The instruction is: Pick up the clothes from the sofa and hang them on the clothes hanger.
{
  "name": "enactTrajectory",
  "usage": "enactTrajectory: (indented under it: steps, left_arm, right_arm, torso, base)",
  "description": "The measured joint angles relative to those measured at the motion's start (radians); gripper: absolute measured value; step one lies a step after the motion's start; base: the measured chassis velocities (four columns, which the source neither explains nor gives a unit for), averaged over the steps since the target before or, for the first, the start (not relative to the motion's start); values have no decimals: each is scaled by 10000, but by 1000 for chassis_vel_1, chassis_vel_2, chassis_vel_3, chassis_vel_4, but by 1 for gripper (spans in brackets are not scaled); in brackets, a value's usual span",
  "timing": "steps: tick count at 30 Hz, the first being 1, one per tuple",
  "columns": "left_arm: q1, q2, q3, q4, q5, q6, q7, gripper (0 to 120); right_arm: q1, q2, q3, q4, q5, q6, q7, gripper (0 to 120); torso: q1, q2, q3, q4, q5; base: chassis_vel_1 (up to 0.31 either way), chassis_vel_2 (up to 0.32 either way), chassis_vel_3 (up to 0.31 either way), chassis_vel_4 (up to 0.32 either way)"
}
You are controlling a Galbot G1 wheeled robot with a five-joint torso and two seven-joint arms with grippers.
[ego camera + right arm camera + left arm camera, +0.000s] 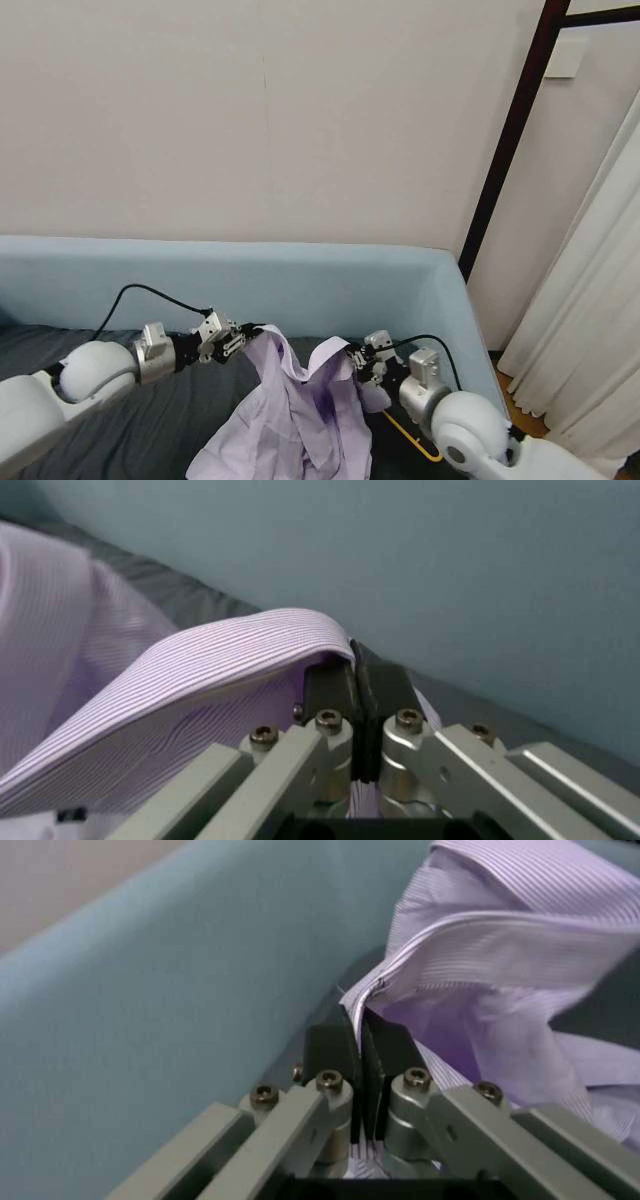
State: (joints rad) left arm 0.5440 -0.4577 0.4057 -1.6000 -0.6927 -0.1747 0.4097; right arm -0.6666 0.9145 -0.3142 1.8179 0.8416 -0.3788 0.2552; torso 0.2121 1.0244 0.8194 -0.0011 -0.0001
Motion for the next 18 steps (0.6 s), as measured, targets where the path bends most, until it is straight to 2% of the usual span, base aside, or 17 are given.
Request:
enactTrajectory:
  steps: [4,5,9,16,18]
  left_arm:
    - [279,-912,89,1262,114,-122,54,0]
    - [279,-912,89,1262,114,-122,54,0]
    - [380,-1600,96,2198,129,-170,60,0]
    - [373,-1979,31,2806,-93,-163,29,0]
    - [301,-2238,28,3289,-430,-296,-202,0]
  right_arm:
    - [763,920,-618,-1758,-113,-30,-2,0]
    - [763,920,-618,-1758,-113,-30,-2,0]
    - [1255,1602,-1046,-2980,-390,-52,3,0]
    - [1646,2125,-1290,-4126,-857,85,5,0]
    - [1859,2326,-1319,-4713,-906,60,49,0]
  torso:
    - [1,0,1,-3,-1]
    - [1,0,1,-3,-1]
    - [0,0,0,-3,-1]
    - [1,0,-1,-4,0]
    - [1,0,0,-4,1]
  base:
    - [0,0,0,0]
    - [0,0,0,0]
    - [0,0,0,0]
    - [0,0,0,0]
    - [0,0,0,0]
